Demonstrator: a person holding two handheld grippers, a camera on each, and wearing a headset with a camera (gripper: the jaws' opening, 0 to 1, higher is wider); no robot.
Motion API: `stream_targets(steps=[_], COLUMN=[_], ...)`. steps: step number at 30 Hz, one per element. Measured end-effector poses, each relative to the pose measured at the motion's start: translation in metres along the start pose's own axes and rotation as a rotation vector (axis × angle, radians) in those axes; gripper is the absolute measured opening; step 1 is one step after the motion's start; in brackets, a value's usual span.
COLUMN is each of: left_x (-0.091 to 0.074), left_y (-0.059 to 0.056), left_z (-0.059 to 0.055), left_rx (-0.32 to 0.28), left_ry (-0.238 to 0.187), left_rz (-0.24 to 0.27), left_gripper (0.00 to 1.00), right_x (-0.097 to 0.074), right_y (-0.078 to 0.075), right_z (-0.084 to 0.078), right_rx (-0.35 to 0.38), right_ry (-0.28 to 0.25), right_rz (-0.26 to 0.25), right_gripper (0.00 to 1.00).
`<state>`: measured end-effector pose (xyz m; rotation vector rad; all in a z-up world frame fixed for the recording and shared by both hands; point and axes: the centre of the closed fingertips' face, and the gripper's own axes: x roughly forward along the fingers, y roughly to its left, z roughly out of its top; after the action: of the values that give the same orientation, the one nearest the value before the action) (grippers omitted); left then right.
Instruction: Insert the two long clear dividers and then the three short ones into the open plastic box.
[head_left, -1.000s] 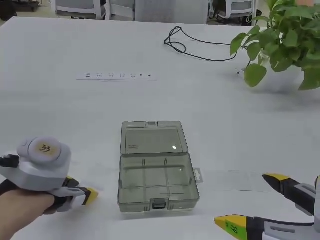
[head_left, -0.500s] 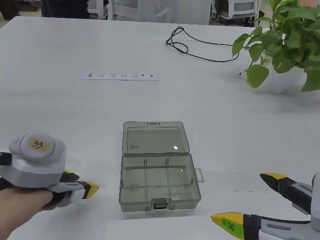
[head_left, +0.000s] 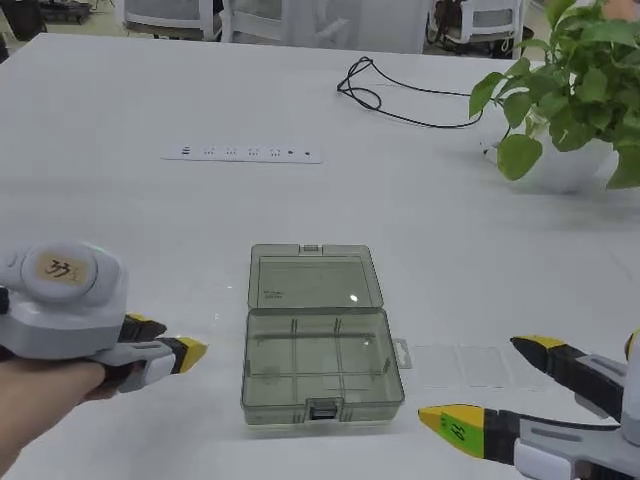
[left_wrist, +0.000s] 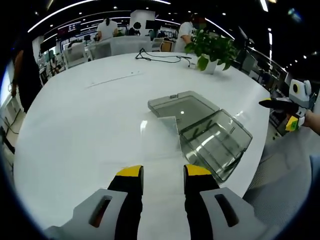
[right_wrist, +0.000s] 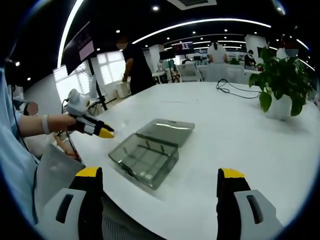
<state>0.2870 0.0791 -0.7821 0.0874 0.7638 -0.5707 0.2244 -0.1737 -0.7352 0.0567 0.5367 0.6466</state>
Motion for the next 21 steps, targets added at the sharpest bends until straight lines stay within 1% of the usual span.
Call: stream_targets(steps=[1,4,5,6,7,8,9,10,12,14,17,19,21], left_x=[-0.001,-0.005,-0.007,-0.007,-0.008,-0.009,-0.010,-0.010,-0.010,-0.011,-0.012,-0.013,-0.014], left_y=[-0.001,-0.007,-0.009,-0.011,-0.012,-0.013,-0.016,-0.018,-0.023,-0.031,-0.041,-0.047,-0.057], left_z=[0.003,0.014,0.018,0.021,0.026,0.028,0.030,0.034,0.039,0.046,0.055,0.060,0.067], left_rx=[0.004,0.012,0.017,0.025,0.062,0.071,0.065,0.062,0.067,0.072,0.077,0.076,0.082], left_ry=[-0.006,-0.040,-0.053,-0.057,-0.071,-0.079,-0.080,-0.094,-0.107,-0.127,-0.155,-0.169,-0.190], left_rz=[-0.001,-0.010,-0.011,-0.014,-0.005,0.000,-0.004,-0.011,-0.020,-0.033,-0.050,-0.059,-0.075], left_gripper=[0.30,0.30,0.30,0.30,0.30,0.30,0.30,0.30,0.30,0.30,0.30,0.30,0.30], right_x=[0.001,0.005,0.007,0.008,0.010,0.012,0.014,0.016,0.020,0.023,0.030,0.033,0.038], right_y=[0.000,0.000,0.001,0.002,0.003,0.004,0.005,0.006,0.009,0.012,0.017,0.020,0.026], right_z=[0.002,0.008,0.012,0.016,0.019,0.023,0.025,0.029,0.036,0.042,0.055,0.061,0.068], right_rx=[0.014,0.024,0.030,0.034,0.035,0.036,0.034,0.029,0.028,0.041,0.073,0.094,0.143], right_ry=[-0.007,-0.018,-0.026,-0.038,-0.045,-0.052,-0.057,-0.065,-0.081,-0.093,-0.131,-0.147,-0.160], right_rz=[0.002,0.006,0.010,0.015,0.018,0.022,0.026,0.033,0.041,0.054,0.076,0.088,0.113], right_gripper=[0.95,0.92,0.91,0.90,0.90,0.90,0.90,0.89,0.88,0.87,0.84,0.82,0.79])
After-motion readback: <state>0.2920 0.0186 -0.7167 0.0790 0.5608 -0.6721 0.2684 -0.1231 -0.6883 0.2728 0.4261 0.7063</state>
